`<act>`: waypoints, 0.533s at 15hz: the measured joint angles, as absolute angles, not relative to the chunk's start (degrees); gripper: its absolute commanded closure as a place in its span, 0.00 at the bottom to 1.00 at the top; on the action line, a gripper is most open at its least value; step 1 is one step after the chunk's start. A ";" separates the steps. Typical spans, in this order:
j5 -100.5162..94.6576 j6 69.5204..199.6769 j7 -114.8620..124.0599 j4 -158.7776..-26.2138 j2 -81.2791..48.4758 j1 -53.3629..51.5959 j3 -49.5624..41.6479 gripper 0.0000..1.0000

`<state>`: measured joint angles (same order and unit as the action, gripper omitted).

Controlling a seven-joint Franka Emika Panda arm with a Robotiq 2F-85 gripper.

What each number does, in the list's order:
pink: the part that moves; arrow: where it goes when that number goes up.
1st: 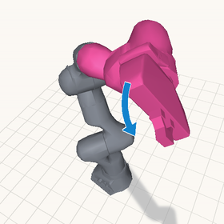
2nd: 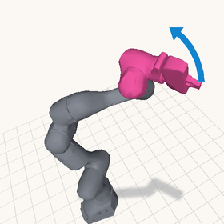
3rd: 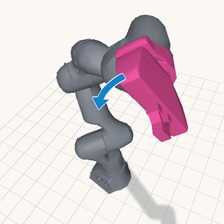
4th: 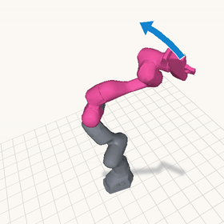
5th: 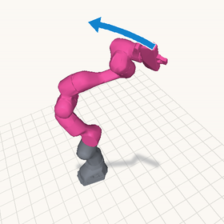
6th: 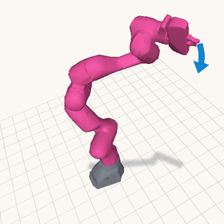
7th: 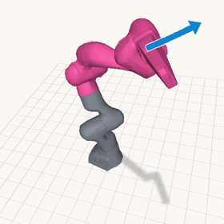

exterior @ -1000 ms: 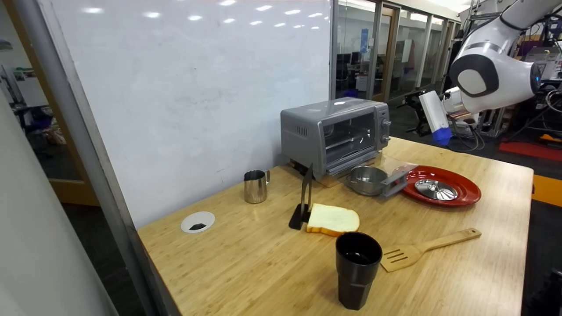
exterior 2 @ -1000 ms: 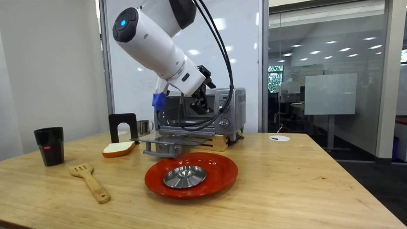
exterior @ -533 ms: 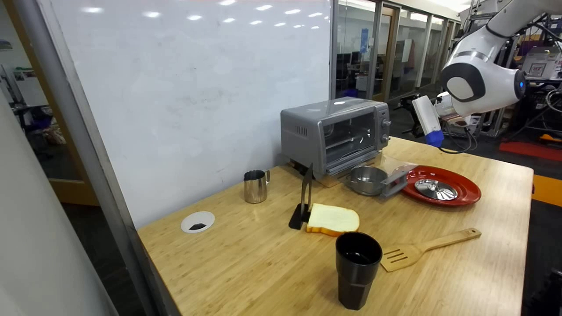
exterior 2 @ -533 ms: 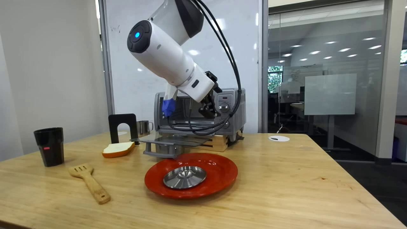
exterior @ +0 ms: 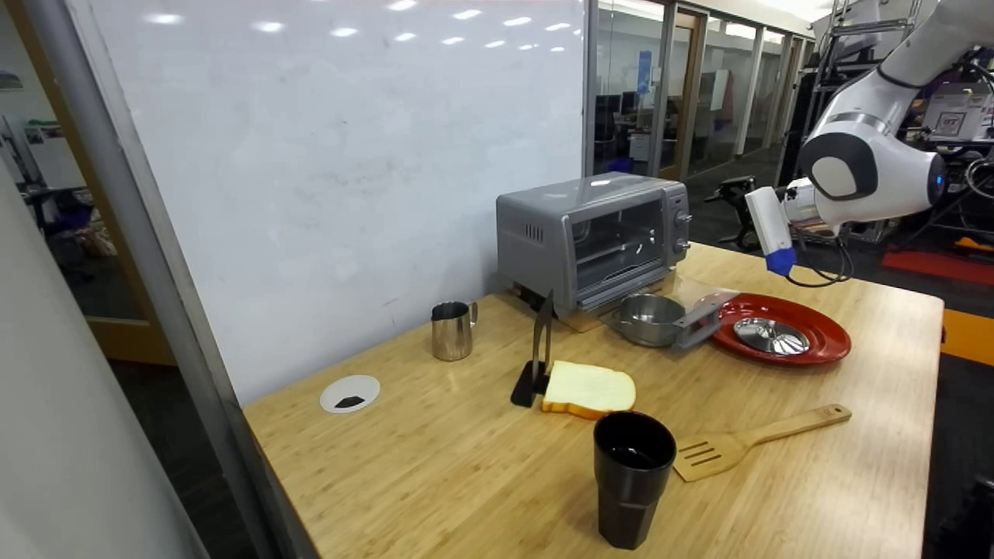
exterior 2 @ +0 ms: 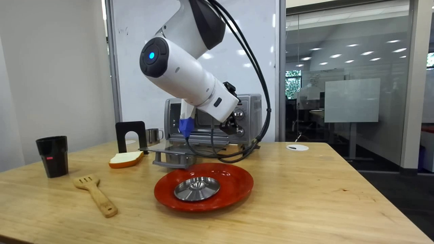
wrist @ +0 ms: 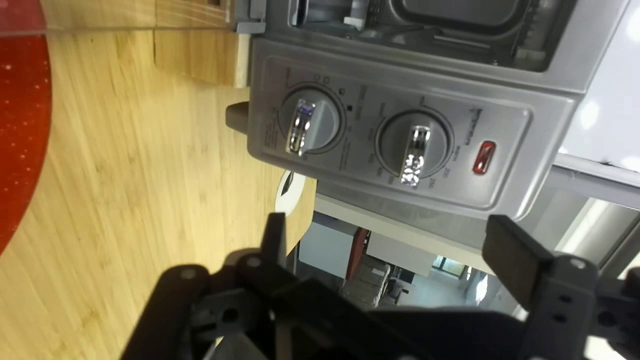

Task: Turn the top knob on the toaster oven to the left

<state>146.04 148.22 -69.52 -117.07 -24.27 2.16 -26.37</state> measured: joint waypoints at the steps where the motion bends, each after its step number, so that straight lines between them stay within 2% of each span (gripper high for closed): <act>1: 146.05 146.77 -70.24 -118.06 -24.27 2.57 -26.37 0.00; 8: 146.04 147.02 -73.83 -120.79 -24.17 2.59 -25.85 0.00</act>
<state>146.04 147.02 -73.83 -120.79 -24.17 2.59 -25.85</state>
